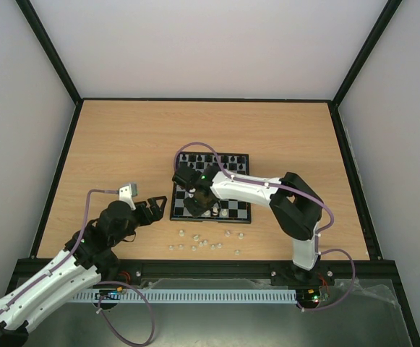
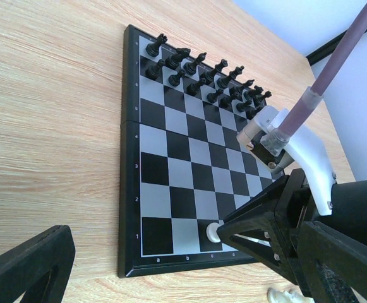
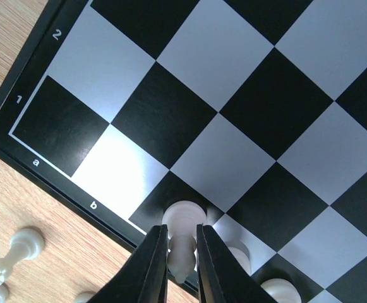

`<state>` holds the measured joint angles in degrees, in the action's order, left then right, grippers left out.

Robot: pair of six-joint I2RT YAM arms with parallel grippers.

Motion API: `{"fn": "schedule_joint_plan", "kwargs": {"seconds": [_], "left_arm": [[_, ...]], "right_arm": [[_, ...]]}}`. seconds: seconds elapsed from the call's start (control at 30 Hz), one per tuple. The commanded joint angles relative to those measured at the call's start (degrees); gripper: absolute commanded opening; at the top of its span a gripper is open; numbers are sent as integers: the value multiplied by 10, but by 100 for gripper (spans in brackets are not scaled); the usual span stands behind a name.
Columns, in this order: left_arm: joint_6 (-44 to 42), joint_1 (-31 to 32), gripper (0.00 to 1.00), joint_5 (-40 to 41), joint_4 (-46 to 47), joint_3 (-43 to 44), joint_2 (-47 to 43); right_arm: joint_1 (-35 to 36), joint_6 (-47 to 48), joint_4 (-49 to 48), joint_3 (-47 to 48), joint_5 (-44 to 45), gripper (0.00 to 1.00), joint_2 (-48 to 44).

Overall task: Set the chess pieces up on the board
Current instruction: Place the chess piece on the chessboard.

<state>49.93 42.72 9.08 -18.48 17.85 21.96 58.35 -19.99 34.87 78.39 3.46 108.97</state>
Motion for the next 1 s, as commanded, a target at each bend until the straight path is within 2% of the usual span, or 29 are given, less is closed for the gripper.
{"fn": "schedule_joint_plan", "kwargs": {"seconds": [0.0,0.97], "left_arm": [[-6,-4,100,9,-7,-4,-7],[-9,-5,100,9,-2,-10,-6]], "right_arm": [[-3,8,38,22,-6,14,14],[-2,3,30,0,-17,15,-2]]}}
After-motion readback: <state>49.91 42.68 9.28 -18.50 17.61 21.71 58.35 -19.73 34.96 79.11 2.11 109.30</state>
